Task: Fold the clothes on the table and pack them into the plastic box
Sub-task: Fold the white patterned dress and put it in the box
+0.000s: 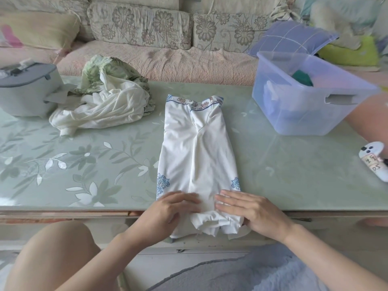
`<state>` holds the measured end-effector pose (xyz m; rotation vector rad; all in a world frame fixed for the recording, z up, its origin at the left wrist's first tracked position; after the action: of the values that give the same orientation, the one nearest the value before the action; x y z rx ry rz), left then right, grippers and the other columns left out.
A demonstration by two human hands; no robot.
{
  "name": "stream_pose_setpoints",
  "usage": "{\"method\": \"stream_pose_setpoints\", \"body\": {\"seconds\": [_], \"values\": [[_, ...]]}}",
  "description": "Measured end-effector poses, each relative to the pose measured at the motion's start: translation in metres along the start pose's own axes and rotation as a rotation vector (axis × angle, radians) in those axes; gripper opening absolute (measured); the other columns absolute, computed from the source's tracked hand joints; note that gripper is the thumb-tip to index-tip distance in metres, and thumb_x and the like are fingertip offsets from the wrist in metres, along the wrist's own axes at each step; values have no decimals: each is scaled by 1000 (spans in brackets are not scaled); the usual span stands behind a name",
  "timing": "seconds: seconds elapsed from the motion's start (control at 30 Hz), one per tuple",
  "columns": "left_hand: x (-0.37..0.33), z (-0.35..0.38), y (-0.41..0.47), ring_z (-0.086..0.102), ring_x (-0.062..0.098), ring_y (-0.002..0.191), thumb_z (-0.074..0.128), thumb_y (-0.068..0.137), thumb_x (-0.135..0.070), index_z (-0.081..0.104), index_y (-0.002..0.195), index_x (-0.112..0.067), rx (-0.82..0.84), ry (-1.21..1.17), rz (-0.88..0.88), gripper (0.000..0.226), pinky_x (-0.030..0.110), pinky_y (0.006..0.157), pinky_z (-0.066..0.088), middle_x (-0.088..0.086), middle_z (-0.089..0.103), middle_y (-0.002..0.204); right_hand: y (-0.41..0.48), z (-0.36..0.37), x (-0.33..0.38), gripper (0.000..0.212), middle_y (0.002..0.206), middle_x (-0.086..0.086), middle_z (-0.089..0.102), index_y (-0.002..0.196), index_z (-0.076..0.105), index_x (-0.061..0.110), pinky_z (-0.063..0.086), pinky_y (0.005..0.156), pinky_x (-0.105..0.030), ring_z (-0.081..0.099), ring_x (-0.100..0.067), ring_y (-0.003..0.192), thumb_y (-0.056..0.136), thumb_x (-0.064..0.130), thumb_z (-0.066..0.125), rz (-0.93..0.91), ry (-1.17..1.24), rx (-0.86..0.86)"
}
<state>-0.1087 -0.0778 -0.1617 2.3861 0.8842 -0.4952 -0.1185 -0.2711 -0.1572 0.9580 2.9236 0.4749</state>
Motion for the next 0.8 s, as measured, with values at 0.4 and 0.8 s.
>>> {"method": "stream_pose_setpoints", "body": {"seconds": [0.4, 0.8], "values": [[8, 5, -21, 12, 14, 146, 53, 62, 21, 22, 150, -19, 234, 514, 191, 102, 38, 115, 20, -2, 16, 158, -13, 18, 0, 78, 158, -3, 19, 151, 24, 16, 18, 118, -34, 19, -20, 145, 79, -15, 34, -112, -311, 114], [8, 3, -16, 38, 17, 136, 26, 75, 7, 40, 140, -22, 169, 536, 240, 72, 37, 111, 30, 2, 41, 147, -2, 13, 6, 53, 151, 1, 36, 144, 40, 15, 37, 109, -33, 34, -16, 139, 99, -6, 22, -78, -287, 7]]}}
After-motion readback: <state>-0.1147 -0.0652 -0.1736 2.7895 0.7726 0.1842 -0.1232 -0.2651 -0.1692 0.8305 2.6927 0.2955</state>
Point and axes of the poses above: each hand's wrist, its own y-axis towards the middle knuckle, its own z-axis out of the palm, x = y × z, the point moved 7 cm from there along y, towards the middle knuckle
